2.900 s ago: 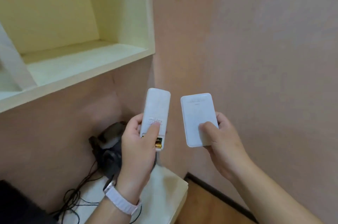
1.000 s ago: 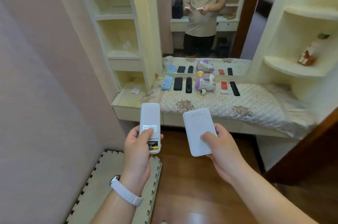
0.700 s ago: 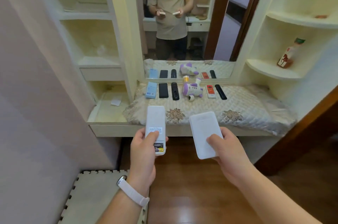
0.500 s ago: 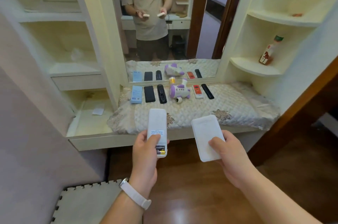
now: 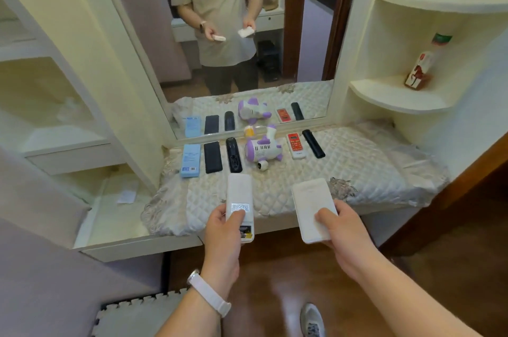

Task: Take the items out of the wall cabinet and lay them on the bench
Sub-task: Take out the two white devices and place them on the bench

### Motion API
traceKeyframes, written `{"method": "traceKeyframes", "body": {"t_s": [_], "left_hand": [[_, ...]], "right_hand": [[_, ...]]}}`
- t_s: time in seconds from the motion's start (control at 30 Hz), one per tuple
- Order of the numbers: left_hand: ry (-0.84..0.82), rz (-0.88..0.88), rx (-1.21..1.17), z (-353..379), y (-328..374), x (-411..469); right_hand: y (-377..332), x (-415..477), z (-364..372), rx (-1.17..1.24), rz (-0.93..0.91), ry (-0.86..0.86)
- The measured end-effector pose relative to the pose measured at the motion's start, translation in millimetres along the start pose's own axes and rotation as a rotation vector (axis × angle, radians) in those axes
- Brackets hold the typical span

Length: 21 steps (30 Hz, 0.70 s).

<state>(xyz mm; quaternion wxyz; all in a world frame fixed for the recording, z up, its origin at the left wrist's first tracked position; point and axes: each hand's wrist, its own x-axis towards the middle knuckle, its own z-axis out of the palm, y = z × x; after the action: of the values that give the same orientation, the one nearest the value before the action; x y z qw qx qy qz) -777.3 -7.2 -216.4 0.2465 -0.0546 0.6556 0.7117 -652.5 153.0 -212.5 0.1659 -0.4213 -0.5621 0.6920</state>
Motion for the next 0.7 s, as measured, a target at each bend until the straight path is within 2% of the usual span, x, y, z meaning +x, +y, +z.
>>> {"method": "traceKeyframes", "body": {"t_s": [0.33,0.7], "left_hand": [[0.191,-0.051,0.095,78,-7,86],[0.25,-0.156,0.2,90,-34,145]], "right_hand": [[-18,133,-30,-0.172,0.056,-0.088],[8,210,-12,-0.228,0.228,-0.185]]}}
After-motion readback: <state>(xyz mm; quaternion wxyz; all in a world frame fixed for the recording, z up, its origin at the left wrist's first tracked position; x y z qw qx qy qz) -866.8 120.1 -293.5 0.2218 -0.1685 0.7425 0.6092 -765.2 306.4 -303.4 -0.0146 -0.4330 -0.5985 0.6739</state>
